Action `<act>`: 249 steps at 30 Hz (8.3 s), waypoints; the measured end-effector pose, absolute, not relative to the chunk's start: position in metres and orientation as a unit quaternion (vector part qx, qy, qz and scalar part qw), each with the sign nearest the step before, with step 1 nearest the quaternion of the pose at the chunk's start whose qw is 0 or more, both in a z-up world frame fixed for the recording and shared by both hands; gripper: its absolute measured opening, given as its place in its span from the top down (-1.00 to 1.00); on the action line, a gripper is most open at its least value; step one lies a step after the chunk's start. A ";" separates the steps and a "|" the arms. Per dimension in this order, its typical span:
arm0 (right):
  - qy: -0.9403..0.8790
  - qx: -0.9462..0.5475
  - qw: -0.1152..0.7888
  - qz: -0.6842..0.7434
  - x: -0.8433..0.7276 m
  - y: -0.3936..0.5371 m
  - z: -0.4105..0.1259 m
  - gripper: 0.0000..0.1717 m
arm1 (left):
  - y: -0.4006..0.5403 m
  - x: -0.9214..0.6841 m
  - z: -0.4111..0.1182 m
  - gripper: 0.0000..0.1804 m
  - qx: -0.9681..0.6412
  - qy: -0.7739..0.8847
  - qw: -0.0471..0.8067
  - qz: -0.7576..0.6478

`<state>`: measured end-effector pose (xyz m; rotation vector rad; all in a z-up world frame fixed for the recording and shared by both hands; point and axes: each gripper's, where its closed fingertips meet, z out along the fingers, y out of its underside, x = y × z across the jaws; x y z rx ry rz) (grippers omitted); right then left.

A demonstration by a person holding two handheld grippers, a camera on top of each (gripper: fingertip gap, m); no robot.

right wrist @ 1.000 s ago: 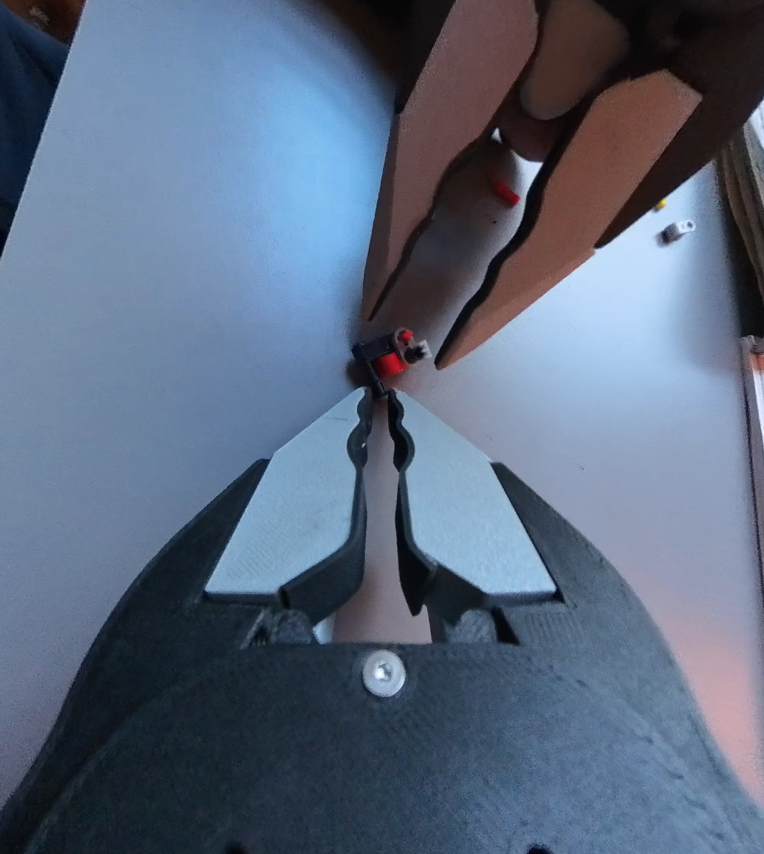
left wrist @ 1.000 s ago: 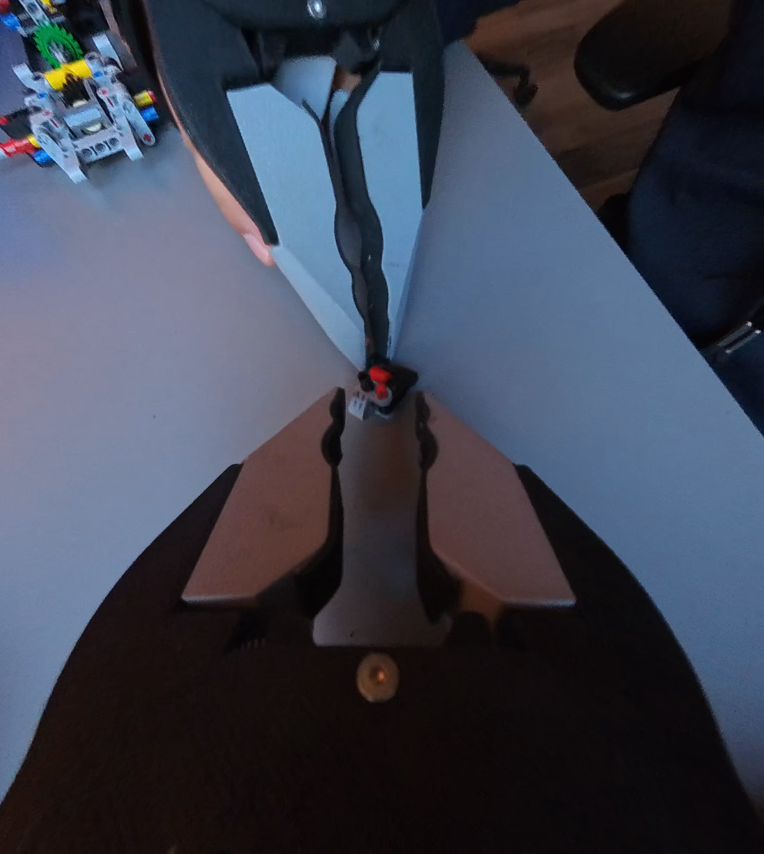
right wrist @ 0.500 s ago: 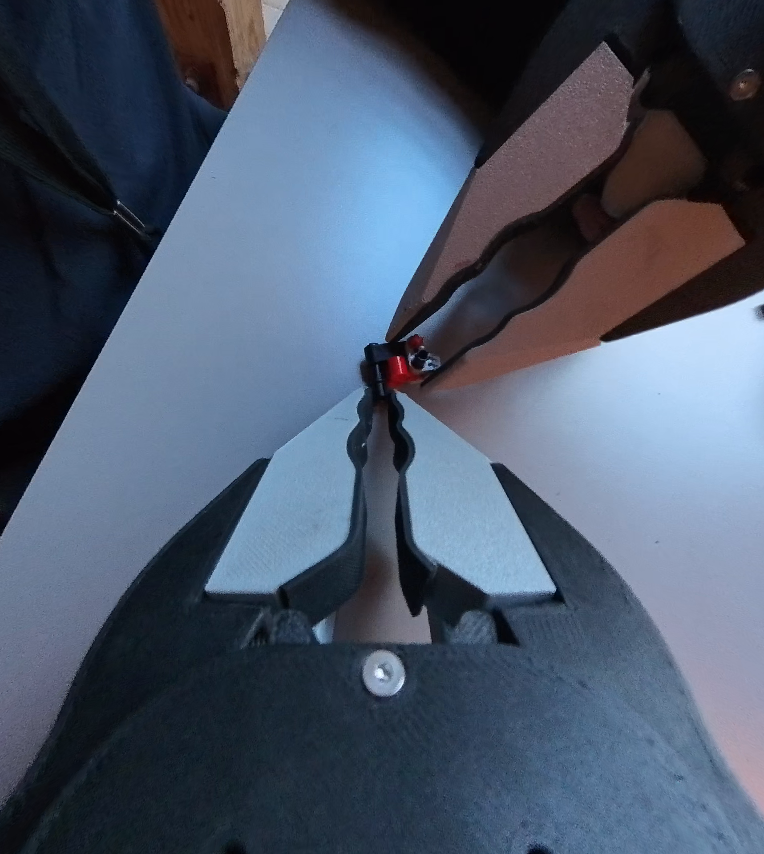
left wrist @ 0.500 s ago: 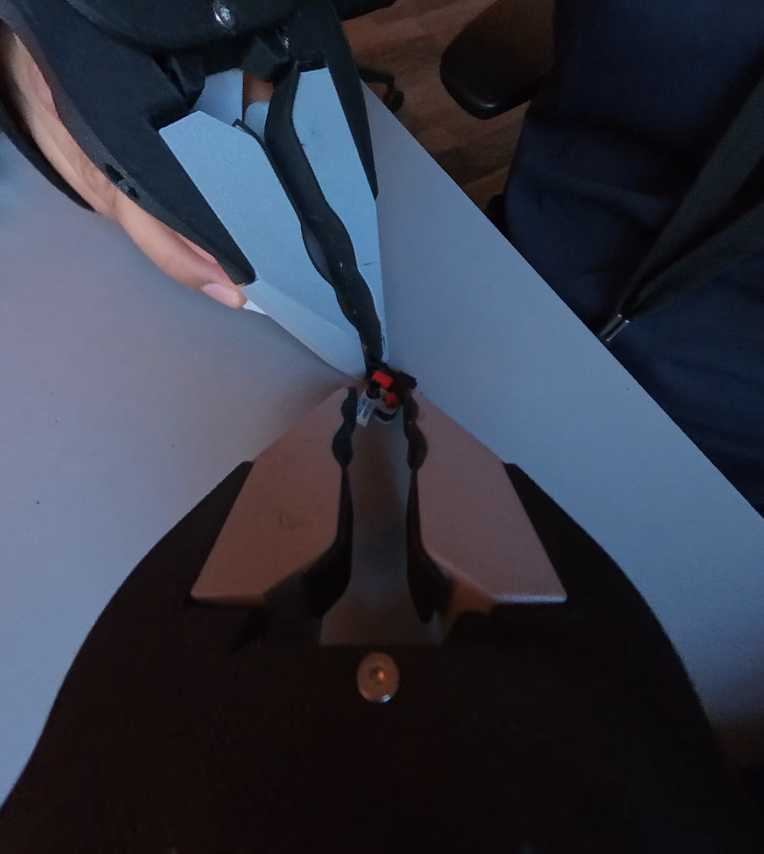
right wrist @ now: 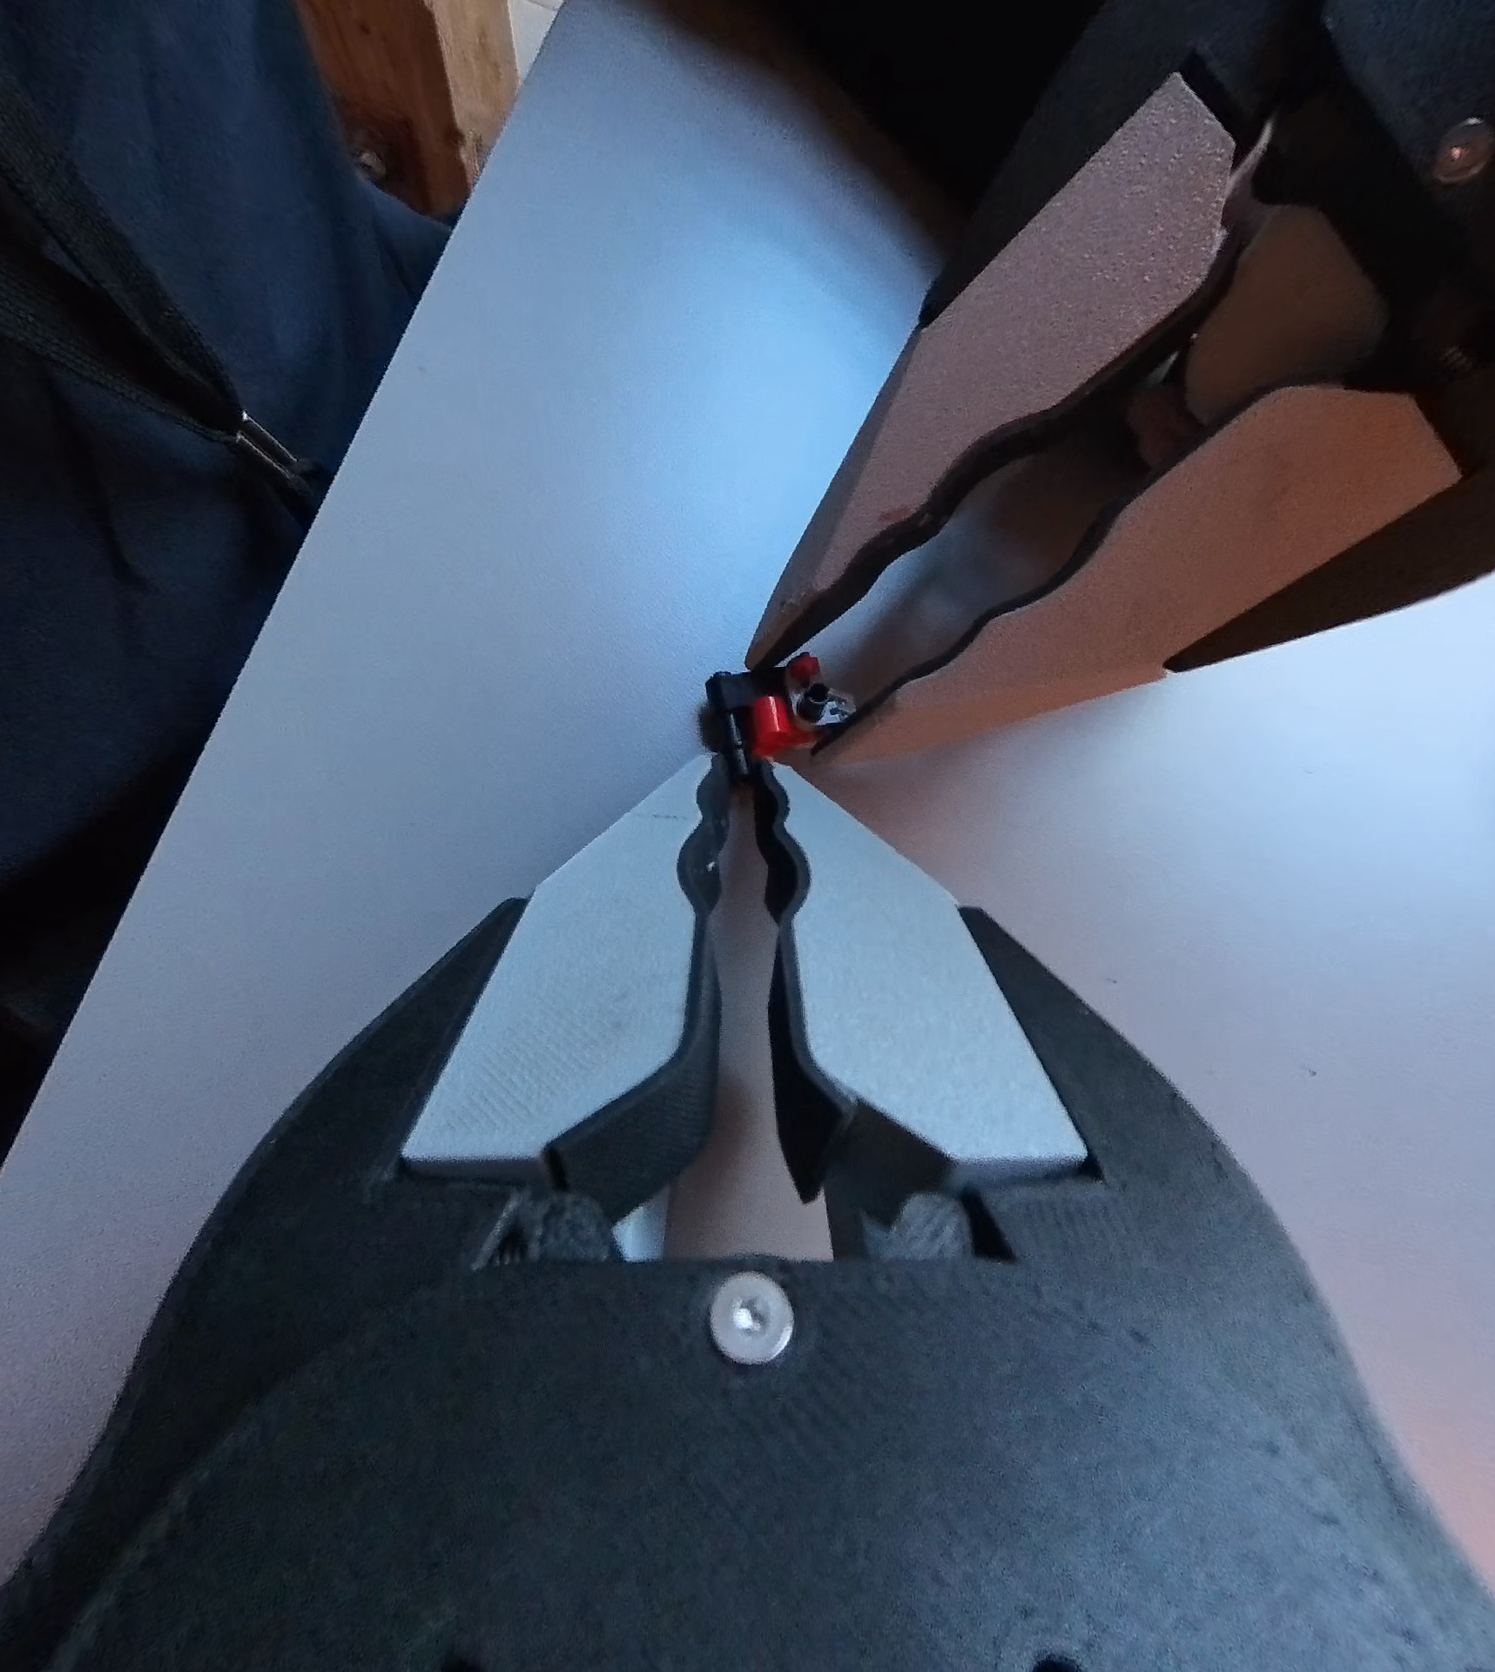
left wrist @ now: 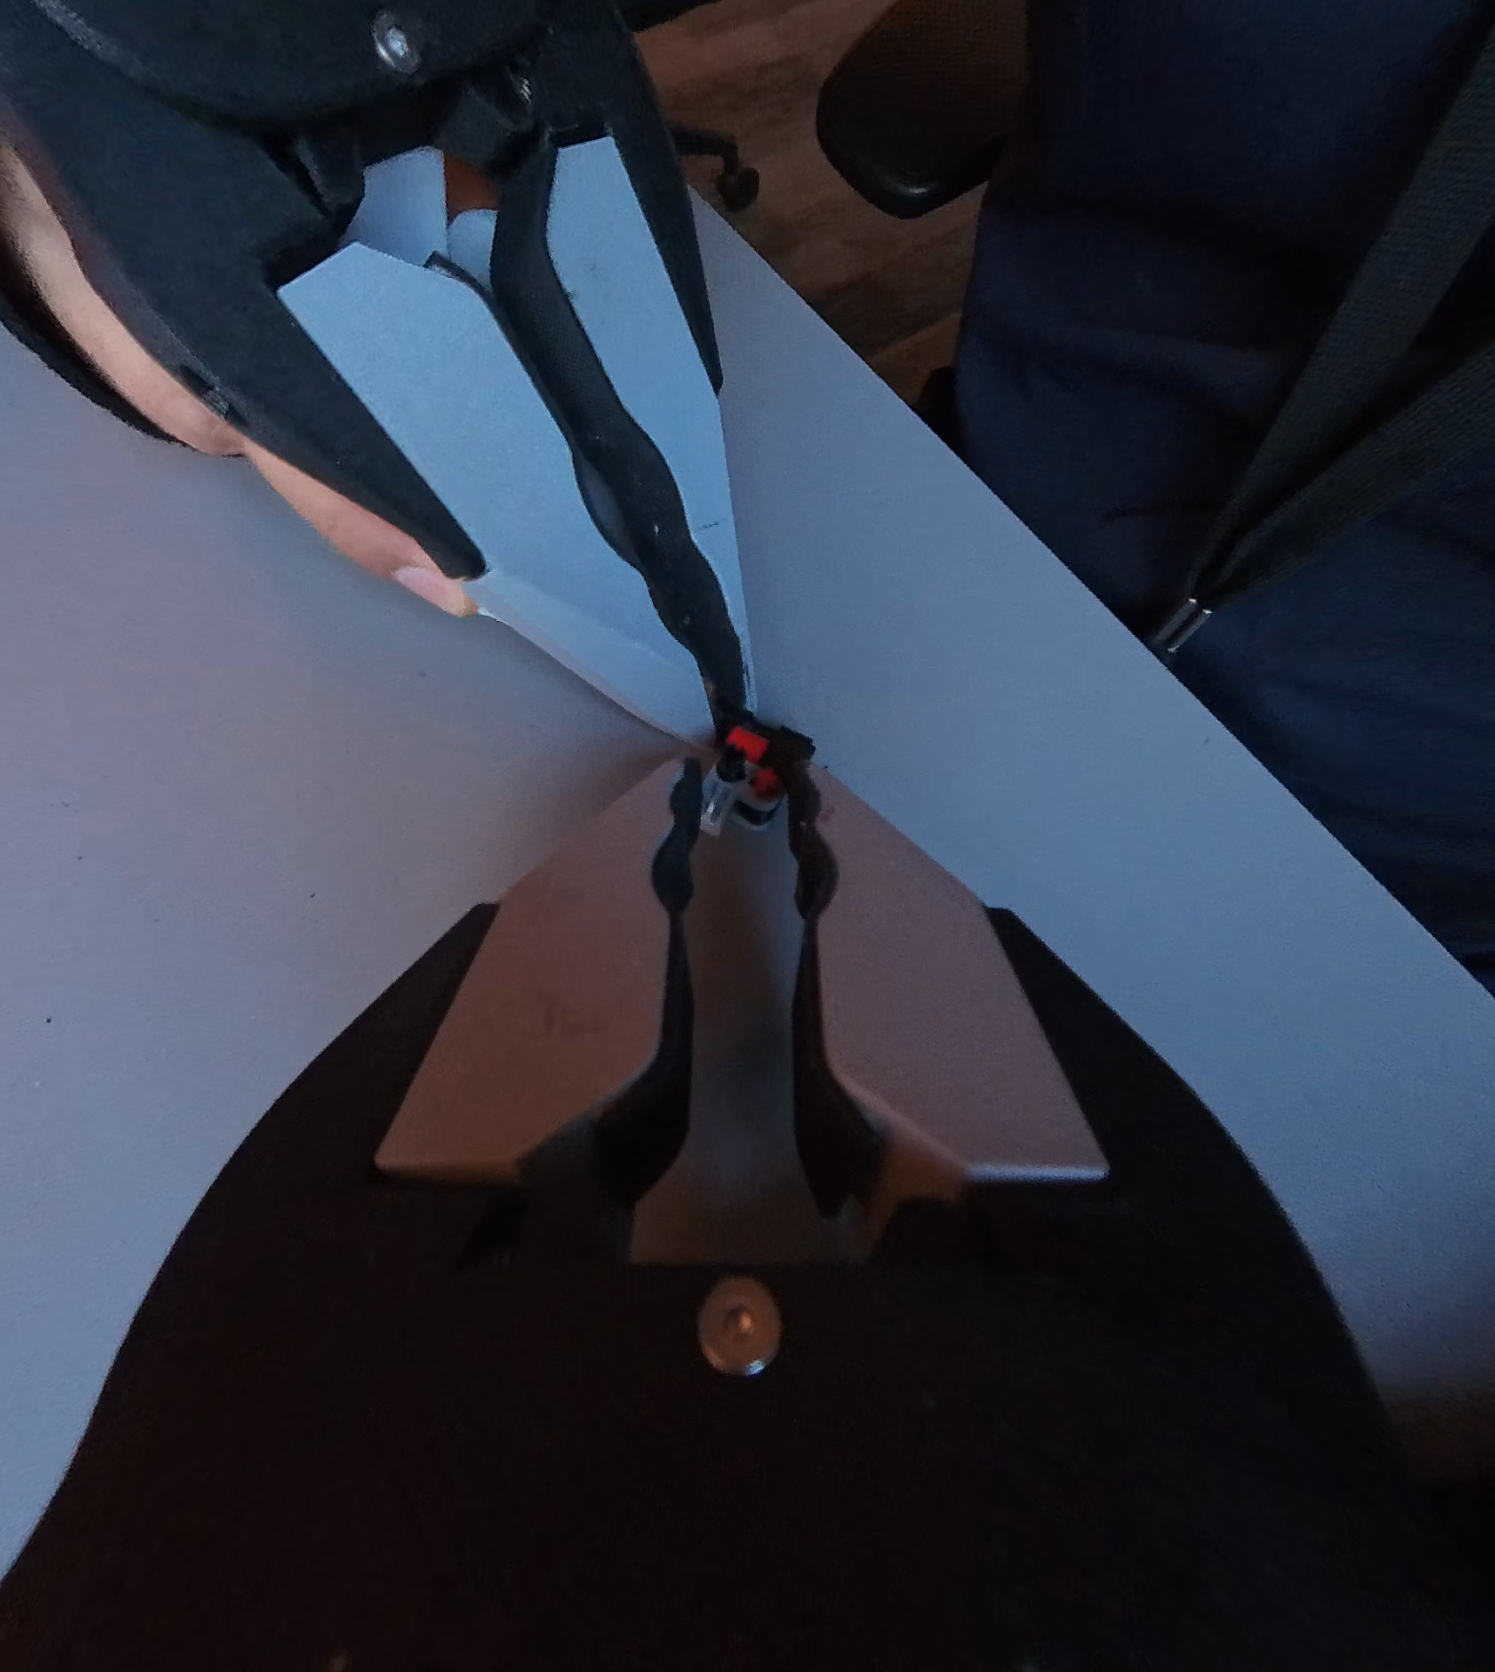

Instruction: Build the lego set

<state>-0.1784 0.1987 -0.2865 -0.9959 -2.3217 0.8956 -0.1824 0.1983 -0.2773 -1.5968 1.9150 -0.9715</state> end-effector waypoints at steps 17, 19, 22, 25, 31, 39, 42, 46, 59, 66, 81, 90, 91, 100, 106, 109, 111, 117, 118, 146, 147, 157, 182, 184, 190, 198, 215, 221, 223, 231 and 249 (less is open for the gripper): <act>-0.837 -0.375 0.228 0.327 -0.180 0.194 -0.287 0.96 | 0.196 -0.182 -0.277 0.82 -0.588 0.691 0.236 -0.349; -0.837 -0.376 0.228 0.326 -0.180 0.194 -0.287 0.96 | 0.196 -0.182 -0.277 0.82 -0.589 0.690 0.236 -0.349; -0.836 -0.379 0.228 0.325 -0.180 0.194 -0.287 0.96 | 0.196 -0.182 -0.278 0.81 -0.589 0.690 0.236 -0.349; -0.835 -0.381 0.229 0.325 -0.181 0.194 -0.287 0.96 | 0.196 -0.181 -0.278 0.82 -0.589 0.690 0.236 -0.349; -0.832 -0.390 0.226 0.325 -0.181 0.194 -0.287 0.96 | 0.197 -0.181 -0.278 0.82 -0.591 0.688 0.236 -0.349; -0.787 -0.467 0.192 0.353 -0.185 0.210 -0.285 0.95 | 0.216 -0.185 -0.277 0.81 -0.637 0.645 0.281 -0.314; -0.756 -0.514 0.245 0.323 -0.187 0.234 -0.285 0.93 | 0.235 -0.189 -0.277 0.82 -0.672 0.609 0.326 -0.267; -0.741 -0.524 0.338 0.248 -0.188 0.256 -0.283 0.96 | 0.252 -0.189 -0.272 0.83 -0.709 0.555 0.369 -0.230; -0.752 -0.514 0.292 0.291 -0.184 0.248 -0.284 0.77 | 0.250 -0.183 -0.275 0.83 -0.717 0.551 0.356 -0.237; -0.745 -0.525 0.263 0.317 -0.181 0.246 -0.284 0.77 | 0.249 -0.183 -0.276 0.83 -0.720 0.549 0.346 -0.245; -0.717 -0.552 0.220 0.364 -0.179 0.249 -0.279 0.87 | 0.249 -0.183 -0.277 0.83 -0.731 0.536 0.336 -0.255; -0.720 -0.551 0.232 0.351 -0.180 0.250 -0.281 0.83 | 0.251 -0.183 -0.277 0.83 -0.737 0.528 0.336 -0.256; -0.719 -0.552 0.229 0.353 -0.180 0.250 -0.281 0.83 | 0.251 -0.183 -0.277 0.83 -0.738 0.527 0.335 -0.257; -0.722 -0.561 0.224 0.337 -0.181 0.251 -0.284 0.83 | 0.253 -0.180 -0.275 0.84 -0.738 0.521 0.352 -0.244; -0.729 -0.554 0.242 0.320 -0.182 0.251 -0.284 0.84 | 0.253 -0.182 -0.275 0.83 -0.736 0.525 0.359 -0.231; -0.736 -0.546 0.254 0.310 -0.183 0.250 -0.284 0.87 | 0.253 -0.184 -0.276 0.83 -0.738 0.525 0.363 -0.220; -0.740 -0.541 0.261 0.303 -0.184 0.250 -0.284 0.87 | 0.253 -0.185 -0.276 0.83 -0.739 0.523 0.365 -0.217; -0.740 -0.539 0.247 0.318 -0.185 0.250 -0.284 0.87 | 0.253 -0.186 -0.276 0.84 -0.742 0.518 0.361 -0.223; -0.739 -0.540 0.246 0.320 -0.185 0.250 -0.284 0.87 | 0.254 -0.187 -0.276 0.84 -0.743 0.516 0.361 -0.225; -0.757 -0.505 0.267 0.316 -0.187 0.251 -0.283 0.73 | 0.259 -0.189 -0.275 0.83 -0.739 0.524 0.362 -0.223; -0.757 -0.505 0.268 0.316 -0.187 0.251 -0.283 0.73 | 0.259 -0.190 -0.276 0.83 -0.740 0.522 0.360 -0.225; -0.760 -0.504 0.264 0.314 -0.186 0.250 -0.284 0.80 | 0.261 -0.190 -0.285 0.70 -0.759 0.517 0.328 -0.221; -0.761 -0.506 0.267 0.307 -0.185 0.252 -0.286 0.87 | 0.261 -0.190 -0.286 0.71 -0.762 0.514 0.323 -0.226; -0.761 -0.506 0.267 0.307 -0.185 0.252 -0.286 0.87 | 0.261 -0.190 -0.286 0.71 -0.762 0.514 0.323 -0.226; -0.761 -0.505 0.269 0.305 -0.185 0.253 -0.286 0.87 | 0.261 -0.190 -0.286 0.71 -0.762 0.514 0.323 -0.227; -0.761 -0.505 0.269 0.305 -0.185 0.253 -0.286 0.87 | 0.261 -0.190 -0.286 0.71 -0.762 0.514 0.323 -0.227; -0.766 -0.463 0.303 0.327 -0.184 0.253 -0.274 0.93 | 0.260 -0.189 -0.286 0.76 -0.759 0.518 0.322 -0.228; -0.723 -0.478 0.344 0.363 -0.187 0.269 -0.254 0.94 | 0.262 -0.190 -0.286 0.77 -0.762 0.514 0.324 -0.225; -0.701 -0.486 0.374 0.364 -0.188 0.276 -0.246 0.95 | 0.263 -0.190 -0.286 0.77 -0.762 0.514 0.326 -0.222; -0.598 -0.530 0.539 0.267 -0.174 0.318 -0.210 1.00 | 0.269 -0.193 -0.284 0.77 -0.750 0.523 0.374 -0.153; -0.358 -0.694 0.594 0.192 -0.011 0.357 -0.207 0.69 | 0.271 -0.208 -0.273 0.78 -0.723 0.513 0.462 0.003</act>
